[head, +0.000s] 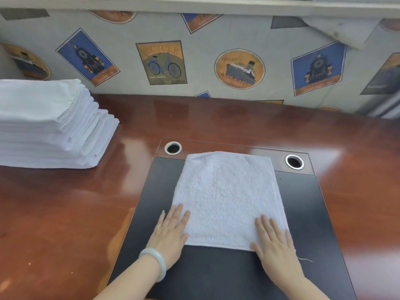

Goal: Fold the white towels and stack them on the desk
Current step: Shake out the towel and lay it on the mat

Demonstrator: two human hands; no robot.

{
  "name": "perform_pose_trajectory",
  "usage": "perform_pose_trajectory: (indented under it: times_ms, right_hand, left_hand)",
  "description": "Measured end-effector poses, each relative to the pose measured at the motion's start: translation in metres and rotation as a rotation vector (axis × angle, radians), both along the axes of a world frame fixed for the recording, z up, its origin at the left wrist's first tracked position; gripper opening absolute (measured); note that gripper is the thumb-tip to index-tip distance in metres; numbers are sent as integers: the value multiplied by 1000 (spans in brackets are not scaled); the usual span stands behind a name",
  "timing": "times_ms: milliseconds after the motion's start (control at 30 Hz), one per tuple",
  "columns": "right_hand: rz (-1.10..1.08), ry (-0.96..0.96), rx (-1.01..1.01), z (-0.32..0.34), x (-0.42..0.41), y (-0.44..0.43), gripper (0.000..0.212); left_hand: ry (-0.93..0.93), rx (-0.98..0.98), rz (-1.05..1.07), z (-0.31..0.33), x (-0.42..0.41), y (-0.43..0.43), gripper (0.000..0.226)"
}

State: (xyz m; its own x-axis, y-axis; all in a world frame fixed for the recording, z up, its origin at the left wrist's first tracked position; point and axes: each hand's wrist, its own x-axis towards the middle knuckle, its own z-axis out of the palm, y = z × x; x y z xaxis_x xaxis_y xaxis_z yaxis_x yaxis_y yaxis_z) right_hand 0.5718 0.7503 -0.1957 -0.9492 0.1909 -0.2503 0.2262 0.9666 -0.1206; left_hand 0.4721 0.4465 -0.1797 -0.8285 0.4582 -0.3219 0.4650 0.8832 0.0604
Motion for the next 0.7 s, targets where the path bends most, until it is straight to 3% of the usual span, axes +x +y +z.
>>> perform_pose_trajectory:
  times_ms: [100,233,400,467,700]
  right_hand:
    - [-45,54,-20,15,-32,-6,78]
    - [99,112,-109,30,-89,-28,89]
    - [245,76,-150,22,-129,-38,66]
    - [226,74,-151,19,-140,-29,55]
    - [292,351,-220,48,-244,-56,26]
  left_hand:
    - [128,56,36,12,-20,16,61]
    - [150,106,48,29,-54,55,61]
    - [163,139,27,11,-86,75,61]
    - [78,139,23,-6,-98,65,62]
    - [172,164,-40,-33,-102,55,65]
